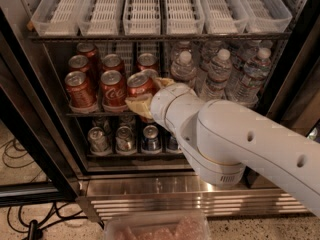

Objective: Pick coke can from middle shelf of fridge

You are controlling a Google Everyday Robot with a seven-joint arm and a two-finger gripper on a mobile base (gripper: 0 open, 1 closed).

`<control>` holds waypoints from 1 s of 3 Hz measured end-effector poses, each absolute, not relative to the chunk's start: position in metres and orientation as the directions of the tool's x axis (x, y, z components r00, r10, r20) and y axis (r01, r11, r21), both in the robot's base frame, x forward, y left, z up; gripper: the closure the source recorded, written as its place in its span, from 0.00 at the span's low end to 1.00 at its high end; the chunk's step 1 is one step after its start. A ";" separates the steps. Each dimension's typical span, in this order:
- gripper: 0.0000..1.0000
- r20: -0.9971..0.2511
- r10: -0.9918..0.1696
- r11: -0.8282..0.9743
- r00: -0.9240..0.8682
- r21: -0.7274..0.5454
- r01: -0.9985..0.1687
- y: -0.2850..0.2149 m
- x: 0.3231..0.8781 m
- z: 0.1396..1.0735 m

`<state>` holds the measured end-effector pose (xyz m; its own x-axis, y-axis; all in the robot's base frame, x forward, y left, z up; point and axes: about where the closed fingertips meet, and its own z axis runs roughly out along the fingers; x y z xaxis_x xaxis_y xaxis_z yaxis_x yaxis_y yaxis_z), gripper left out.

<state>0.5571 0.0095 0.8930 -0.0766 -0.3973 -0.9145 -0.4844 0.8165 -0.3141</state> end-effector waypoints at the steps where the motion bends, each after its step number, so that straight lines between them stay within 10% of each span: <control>1: 1.00 -0.931 -0.349 0.829 -0.109 -0.252 -0.500 -0.005 0.556 0.891; 3: 1.00 -0.934 -0.342 0.814 -0.100 -0.241 -0.529 -0.004 0.553 0.891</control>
Offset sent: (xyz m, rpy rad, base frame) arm -0.0008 -0.0148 -0.0026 0.0492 0.0377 0.0052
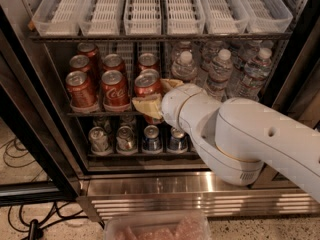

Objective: Pick coke can from middle shelf of fridge

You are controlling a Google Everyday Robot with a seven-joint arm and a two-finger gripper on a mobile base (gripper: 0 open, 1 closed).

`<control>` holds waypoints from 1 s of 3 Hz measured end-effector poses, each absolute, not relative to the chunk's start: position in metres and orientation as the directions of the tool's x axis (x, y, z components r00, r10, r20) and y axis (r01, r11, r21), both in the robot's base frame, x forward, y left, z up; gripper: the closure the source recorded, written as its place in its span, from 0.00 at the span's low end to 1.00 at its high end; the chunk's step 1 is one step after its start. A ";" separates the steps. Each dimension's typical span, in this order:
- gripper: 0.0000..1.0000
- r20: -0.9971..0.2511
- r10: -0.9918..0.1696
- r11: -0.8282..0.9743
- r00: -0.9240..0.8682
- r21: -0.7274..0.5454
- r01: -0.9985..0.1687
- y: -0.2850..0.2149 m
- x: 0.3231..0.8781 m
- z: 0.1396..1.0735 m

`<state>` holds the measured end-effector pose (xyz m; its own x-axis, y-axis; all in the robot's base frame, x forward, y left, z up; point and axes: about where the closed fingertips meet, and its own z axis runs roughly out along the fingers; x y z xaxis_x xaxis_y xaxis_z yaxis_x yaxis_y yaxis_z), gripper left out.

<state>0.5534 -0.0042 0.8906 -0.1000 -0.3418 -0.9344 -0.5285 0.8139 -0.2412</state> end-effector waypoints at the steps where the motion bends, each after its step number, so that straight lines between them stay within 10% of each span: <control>1: 1.00 -0.936 -0.339 0.779 -0.093 -0.224 -0.586 -0.008 0.538 0.882; 3: 1.00 -0.942 -0.335 0.633 -0.024 -0.206 -0.746 -0.011 0.498 0.881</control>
Offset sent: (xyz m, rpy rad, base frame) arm -0.0716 -0.0225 -0.0054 0.0700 0.0317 0.3358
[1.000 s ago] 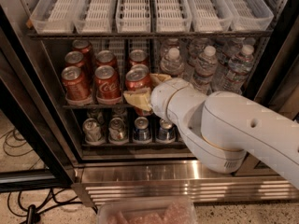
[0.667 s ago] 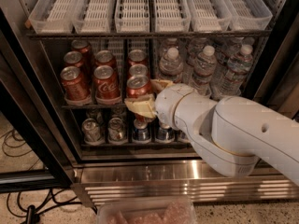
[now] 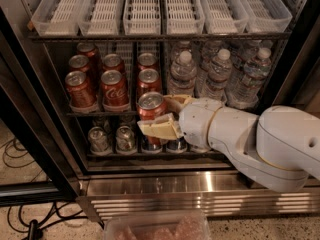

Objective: Pick coke can from middle shelf of fridge

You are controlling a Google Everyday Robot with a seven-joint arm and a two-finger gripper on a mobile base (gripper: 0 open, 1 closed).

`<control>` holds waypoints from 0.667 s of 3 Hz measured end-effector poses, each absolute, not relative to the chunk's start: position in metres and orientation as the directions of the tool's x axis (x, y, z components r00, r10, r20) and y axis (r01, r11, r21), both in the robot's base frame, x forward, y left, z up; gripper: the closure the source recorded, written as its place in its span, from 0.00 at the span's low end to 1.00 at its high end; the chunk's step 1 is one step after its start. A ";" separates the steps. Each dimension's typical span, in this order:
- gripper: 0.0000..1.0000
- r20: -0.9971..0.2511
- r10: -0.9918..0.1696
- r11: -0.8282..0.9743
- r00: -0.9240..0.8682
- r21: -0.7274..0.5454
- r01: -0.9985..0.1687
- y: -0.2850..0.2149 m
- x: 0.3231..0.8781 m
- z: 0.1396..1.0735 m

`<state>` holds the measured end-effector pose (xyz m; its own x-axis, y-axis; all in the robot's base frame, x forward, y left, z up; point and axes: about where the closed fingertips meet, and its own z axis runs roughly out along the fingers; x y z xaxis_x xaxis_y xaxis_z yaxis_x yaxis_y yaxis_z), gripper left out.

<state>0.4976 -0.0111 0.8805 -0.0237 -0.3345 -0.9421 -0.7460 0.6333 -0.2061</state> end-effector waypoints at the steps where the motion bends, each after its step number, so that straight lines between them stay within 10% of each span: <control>1: 1.00 -0.935 -0.355 0.487 0.019 -0.202 -0.850 0.012 0.477 0.880; 2: 1.00 -0.929 -0.366 0.320 0.057 -0.183 -0.929 0.041 0.455 0.877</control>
Offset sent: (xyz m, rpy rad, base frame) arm -0.0698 0.0783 -0.0107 -0.0515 0.0966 0.5845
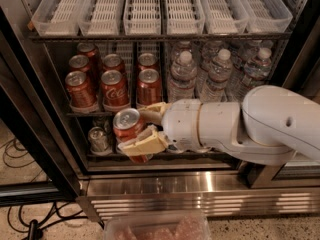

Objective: Pick coke can from middle shelf of fridge

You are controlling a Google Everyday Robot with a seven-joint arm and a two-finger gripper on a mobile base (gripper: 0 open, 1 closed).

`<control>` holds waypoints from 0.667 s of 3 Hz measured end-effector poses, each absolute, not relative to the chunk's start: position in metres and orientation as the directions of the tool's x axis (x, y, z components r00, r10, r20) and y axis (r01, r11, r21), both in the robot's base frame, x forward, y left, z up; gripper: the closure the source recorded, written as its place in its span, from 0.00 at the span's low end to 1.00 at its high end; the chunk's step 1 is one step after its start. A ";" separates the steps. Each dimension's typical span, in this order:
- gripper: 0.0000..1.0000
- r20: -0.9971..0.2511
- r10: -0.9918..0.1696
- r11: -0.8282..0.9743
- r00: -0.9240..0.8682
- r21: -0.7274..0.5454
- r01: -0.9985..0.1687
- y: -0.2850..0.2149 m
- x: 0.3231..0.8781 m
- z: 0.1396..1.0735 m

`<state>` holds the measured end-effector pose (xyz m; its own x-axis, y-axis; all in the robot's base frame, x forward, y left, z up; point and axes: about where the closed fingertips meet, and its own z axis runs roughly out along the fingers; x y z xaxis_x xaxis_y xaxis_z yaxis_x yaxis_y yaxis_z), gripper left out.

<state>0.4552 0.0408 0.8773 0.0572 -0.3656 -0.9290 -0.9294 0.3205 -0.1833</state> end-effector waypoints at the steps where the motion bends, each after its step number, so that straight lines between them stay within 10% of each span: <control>1: 1.00 -0.928 -0.367 0.294 0.068 -0.185 -0.938 0.046 0.448 0.879; 2: 1.00 -0.928 -0.367 0.297 0.068 -0.187 -0.936 0.046 0.449 0.879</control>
Offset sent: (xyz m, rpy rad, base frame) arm -0.0077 0.0054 0.0015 -0.0031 0.0000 0.0312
